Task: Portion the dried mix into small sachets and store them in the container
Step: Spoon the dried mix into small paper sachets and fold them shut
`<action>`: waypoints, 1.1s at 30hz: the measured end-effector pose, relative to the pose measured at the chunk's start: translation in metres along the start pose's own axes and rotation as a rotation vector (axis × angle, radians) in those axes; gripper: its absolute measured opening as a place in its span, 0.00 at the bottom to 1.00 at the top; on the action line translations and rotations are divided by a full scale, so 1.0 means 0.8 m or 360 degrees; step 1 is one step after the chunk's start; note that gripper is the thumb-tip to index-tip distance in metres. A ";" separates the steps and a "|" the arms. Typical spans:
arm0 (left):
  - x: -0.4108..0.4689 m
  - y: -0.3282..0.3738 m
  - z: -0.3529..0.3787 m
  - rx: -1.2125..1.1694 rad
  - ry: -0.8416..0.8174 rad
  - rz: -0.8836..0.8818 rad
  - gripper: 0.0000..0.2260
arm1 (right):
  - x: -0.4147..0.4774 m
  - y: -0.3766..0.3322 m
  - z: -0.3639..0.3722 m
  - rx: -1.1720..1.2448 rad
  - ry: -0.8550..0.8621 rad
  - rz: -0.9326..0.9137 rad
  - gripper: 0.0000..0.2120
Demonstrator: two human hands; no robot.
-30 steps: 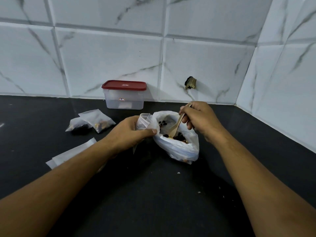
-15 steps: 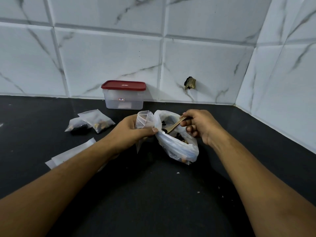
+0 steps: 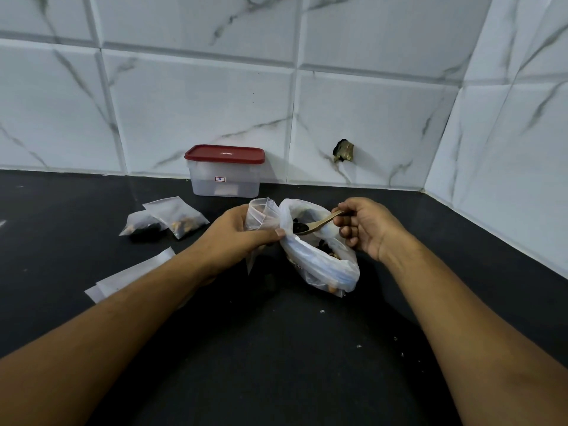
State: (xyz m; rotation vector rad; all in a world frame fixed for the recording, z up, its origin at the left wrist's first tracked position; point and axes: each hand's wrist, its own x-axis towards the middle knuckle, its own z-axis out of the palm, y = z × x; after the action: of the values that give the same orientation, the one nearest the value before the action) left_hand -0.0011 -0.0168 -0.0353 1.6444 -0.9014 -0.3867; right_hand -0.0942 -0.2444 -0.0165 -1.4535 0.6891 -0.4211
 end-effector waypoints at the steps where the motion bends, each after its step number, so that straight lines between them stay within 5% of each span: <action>1: 0.000 0.000 0.000 -0.0005 0.0002 0.0006 0.13 | 0.000 0.000 0.000 -0.0008 -0.0015 -0.0006 0.11; 9: 0.001 -0.001 0.000 -0.0054 -0.0015 0.0062 0.12 | -0.008 -0.002 0.002 -0.0128 -0.0169 -0.0051 0.10; 20: 0.002 -0.003 -0.001 0.0041 0.0036 0.0068 0.14 | 0.000 -0.003 -0.006 0.0102 -0.0032 0.0038 0.12; 27: 0.003 -0.002 -0.002 0.0164 0.0043 -0.0001 0.25 | 0.003 -0.005 -0.011 0.0206 0.0010 0.0014 0.12; 33: 0.004 -0.003 -0.004 0.0168 0.0081 -0.0022 0.19 | 0.003 -0.003 -0.008 -0.0038 0.0192 -0.0227 0.11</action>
State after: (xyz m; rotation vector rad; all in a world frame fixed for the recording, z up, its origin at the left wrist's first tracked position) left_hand 0.0035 -0.0170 -0.0358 1.7501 -0.8855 -0.3094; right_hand -0.0964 -0.2513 -0.0145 -1.5143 0.6902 -0.6170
